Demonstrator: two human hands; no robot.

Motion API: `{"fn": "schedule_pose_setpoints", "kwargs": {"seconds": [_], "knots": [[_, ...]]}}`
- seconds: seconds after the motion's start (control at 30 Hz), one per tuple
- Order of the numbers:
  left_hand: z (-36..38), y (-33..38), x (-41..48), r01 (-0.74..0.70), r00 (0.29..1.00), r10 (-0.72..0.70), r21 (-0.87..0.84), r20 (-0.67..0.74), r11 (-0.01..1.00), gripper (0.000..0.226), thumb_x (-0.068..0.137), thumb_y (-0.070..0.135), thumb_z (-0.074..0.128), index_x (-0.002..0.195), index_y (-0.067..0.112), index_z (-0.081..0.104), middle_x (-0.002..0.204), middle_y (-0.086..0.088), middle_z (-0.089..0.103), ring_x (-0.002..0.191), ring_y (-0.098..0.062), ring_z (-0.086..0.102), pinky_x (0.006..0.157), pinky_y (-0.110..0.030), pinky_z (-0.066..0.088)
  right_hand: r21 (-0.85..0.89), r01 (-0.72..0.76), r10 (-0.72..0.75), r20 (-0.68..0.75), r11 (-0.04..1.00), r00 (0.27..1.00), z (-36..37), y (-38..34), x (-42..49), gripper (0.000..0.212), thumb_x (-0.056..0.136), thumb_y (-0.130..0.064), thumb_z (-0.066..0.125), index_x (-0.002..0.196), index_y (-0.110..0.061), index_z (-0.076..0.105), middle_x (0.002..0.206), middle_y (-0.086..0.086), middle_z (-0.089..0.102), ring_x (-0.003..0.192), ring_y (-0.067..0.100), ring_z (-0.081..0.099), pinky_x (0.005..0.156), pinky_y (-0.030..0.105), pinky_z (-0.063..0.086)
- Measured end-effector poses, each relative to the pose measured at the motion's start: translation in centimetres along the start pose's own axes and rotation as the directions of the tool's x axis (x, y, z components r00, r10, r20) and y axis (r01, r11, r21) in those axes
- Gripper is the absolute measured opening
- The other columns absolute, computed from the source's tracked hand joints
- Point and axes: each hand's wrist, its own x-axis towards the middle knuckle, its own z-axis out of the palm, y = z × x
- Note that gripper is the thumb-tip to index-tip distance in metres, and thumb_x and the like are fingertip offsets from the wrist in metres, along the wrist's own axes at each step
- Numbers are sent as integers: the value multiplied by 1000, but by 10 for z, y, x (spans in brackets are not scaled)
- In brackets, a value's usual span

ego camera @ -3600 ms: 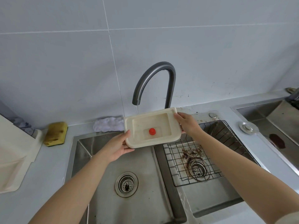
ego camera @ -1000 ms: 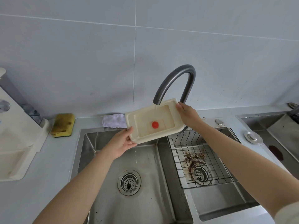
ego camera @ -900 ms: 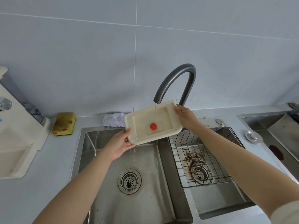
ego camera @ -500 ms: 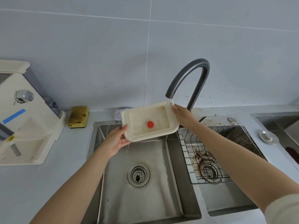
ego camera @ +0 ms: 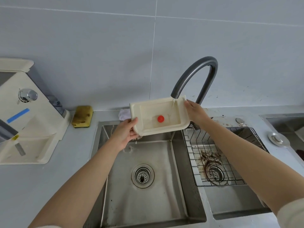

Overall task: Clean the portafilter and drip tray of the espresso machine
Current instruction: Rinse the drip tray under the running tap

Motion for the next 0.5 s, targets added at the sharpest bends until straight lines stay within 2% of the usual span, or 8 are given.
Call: {"fn": "schedule_pose_setpoints", "kwargs": {"seconds": [0.07, 0.2, 0.27, 0.33, 0.37, 0.43, 0.5], "knots": [[6, -2, 2, 6, 1000, -6, 12, -2, 1000, 24, 93, 21, 50, 113, 9, 51, 98, -7, 65, 86, -19, 65, 72, -30, 51, 14, -18, 18, -7, 1000, 1000, -4, 5, 0, 40, 100, -30, 29, 126, -10, 52, 104, 2, 54, 97, 17, 49, 88, 32, 38], [16, -2, 7, 24, 999, -23, 16, -22, 1000, 15, 91, 23, 53, 101, 11, 54, 94, -5, 66, 85, -19, 65, 73, -31, 51, 58, -67, 69, -34, 996, 997, -11, 11, 2, 41, 100, -31, 30, 129, -12, 50, 104, 0, 53, 98, 18, 50, 91, 35, 42], [20, 2, 9, 19, 999, -19, 18, -27, 1000, 12, 91, 24, 53, 97, 15, 55, 94, -5, 66, 85, -19, 65, 70, -30, 51, 87, -95, 98, -33, 992, 995, -13, 12, 5, 41, 99, -32, 30, 130, -13, 50, 98, -2, 55, 88, 15, 52, 79, 29, 46], [23, 7, 10, 12, 999, -11, 23, -36, 1000, 19, 90, 26, 54, 104, 13, 55, 98, -6, 66, 89, -20, 64, 72, -32, 52, 118, -126, 130, -26, 985, 991, -15, 12, 7, 41, 99, -34, 31, 128, -12, 51, 84, -6, 54, 74, 9, 51, 61, 21, 42], [24, 10, 11, 12, 999, -11, 22, -49, 1000, 22, 89, 27, 56, 107, 13, 54, 101, -8, 65, 91, -21, 64, 73, -33, 51, 131, -141, 145, -19, 981, 989, -16, 11, 9, 42, 99, -35, 31, 127, -11, 52, 82, -6, 53, 71, 8, 51, 59, 21, 42], [24, 14, 13, 12, 996, -11, 8, -84, 1000, 19, 88, 27, 58, 102, 16, 54, 100, -9, 65, 91, -23, 64, 72, -34, 52, 147, -179, 179, 10, 973, 984, -16, 9, 12, 42, 98, -38, 33, 122, -10, 53, 87, -1, 57, 75, 14, 56, 67, 28, 51], [23, 17, 13, 12, 994, -12, 1, -109, 1000, 13, 88, 28, 58, 97, 19, 54, 96, -8, 65, 87, -22, 64, 69, -34, 52, 156, -212, 207, 43, 965, 977, -14, 7, 15, 40, 97, -40, 33, 115, -10, 54, 86, 3, 58, 80, 20, 57, 74, 34, 52]]}}
